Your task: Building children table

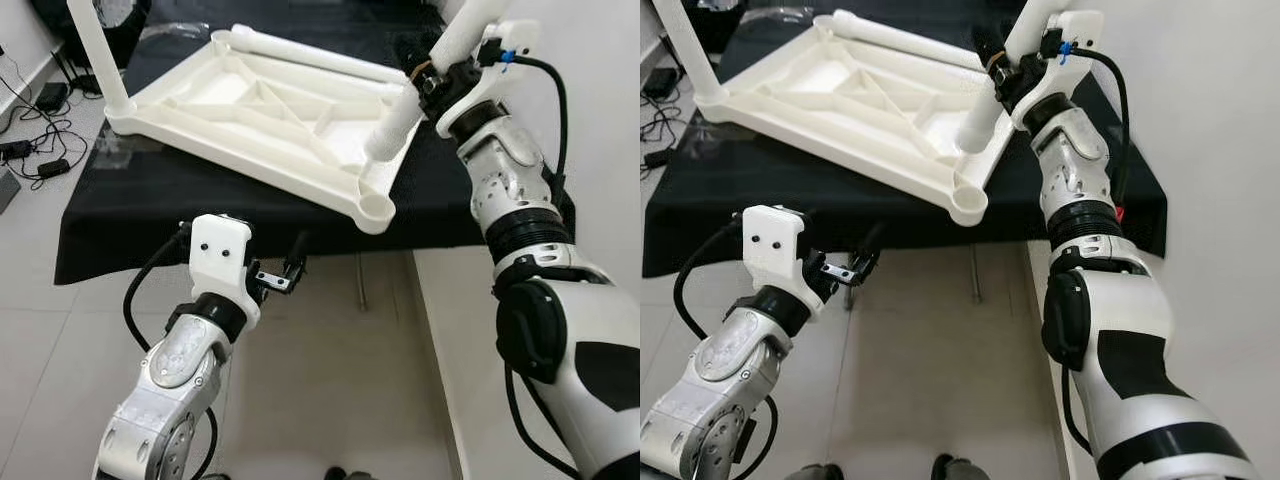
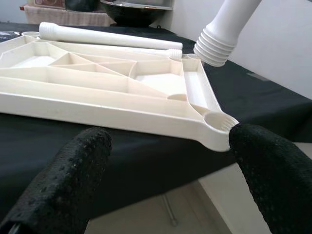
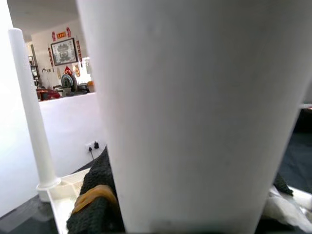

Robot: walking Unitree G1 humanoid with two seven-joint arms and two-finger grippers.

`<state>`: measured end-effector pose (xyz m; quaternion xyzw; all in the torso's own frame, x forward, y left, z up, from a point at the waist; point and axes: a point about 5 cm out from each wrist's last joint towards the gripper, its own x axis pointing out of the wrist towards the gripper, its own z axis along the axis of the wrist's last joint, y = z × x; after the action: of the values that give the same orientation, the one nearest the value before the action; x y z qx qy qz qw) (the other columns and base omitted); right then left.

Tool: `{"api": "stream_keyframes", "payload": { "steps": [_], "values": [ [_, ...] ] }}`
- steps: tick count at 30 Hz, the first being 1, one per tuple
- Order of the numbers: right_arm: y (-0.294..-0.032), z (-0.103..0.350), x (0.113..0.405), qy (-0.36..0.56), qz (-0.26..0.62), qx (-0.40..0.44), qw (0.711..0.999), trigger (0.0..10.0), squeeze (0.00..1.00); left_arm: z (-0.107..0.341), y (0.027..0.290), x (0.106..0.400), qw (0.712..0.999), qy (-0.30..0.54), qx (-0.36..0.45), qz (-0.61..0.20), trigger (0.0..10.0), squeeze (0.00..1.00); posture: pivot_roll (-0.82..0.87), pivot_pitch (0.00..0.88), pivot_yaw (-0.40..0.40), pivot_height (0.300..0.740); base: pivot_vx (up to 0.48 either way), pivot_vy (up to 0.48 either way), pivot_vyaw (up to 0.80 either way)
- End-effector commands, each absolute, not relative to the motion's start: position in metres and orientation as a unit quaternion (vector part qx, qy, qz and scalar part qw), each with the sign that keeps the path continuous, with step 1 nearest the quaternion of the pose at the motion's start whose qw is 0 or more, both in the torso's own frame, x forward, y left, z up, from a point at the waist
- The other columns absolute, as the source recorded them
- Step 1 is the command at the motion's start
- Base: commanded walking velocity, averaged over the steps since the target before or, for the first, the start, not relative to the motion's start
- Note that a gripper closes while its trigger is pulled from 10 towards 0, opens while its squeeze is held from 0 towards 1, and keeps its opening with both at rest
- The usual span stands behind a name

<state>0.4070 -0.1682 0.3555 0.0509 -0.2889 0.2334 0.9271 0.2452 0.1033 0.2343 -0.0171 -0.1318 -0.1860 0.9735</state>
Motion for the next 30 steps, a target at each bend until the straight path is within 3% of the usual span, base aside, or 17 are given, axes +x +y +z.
{"api": "stream_keyframes", "payload": {
  "steps": [1, 12, 20, 26, 30],
  "values": [
    [-0.166, 0.361, 0.405, -0.304, 0.233, 0.044, 0.923, 10.0, 0.00, 0.230, 0.104, 0.246, 0.975, -0.123, -0.012, -0.185, 10.0, 0.00, 0.12, 0.215, -0.097, 0.740, 0.382, 0.000, 0.00],
    [-0.166, 0.355, 0.405, -0.300, 0.240, 0.048, 0.922, 10.0, 0.00, 0.227, 0.105, 0.247, 0.976, -0.116, -0.010, -0.182, 10.0, 0.00, 0.12, 0.202, -0.091, 0.740, 0.372, 0.000, 0.00],
    [-0.174, 0.358, 0.403, -0.305, 0.237, 0.045, 0.921, 10.0, 0.00, 0.226, 0.105, 0.249, 0.978, -0.112, -0.006, -0.177, 10.0, 0.00, 0.12, 0.200, -0.092, 0.740, 0.000, 0.000, 0.00],
    [-0.184, 0.347, 0.400, -0.254, 0.316, 0.020, 0.914, 10.0, 0.00, 0.220, 0.102, 0.245, 0.975, -0.094, -0.014, -0.200, 10.0, 0.00, 0.12, 0.212, -0.093, 0.740, 0.000, 0.000, 0.00],
    [-0.204, 0.338, 0.396, -0.214, 0.346, 0.008, 0.913, 10.0, 0.00, 0.207, 0.095, 0.235, 0.965, -0.065, -0.020, -0.252, 10.0, 0.00, 0.12, 0.217, -0.094, 0.740, 0.000, 0.000, 0.00]
  ]
}}
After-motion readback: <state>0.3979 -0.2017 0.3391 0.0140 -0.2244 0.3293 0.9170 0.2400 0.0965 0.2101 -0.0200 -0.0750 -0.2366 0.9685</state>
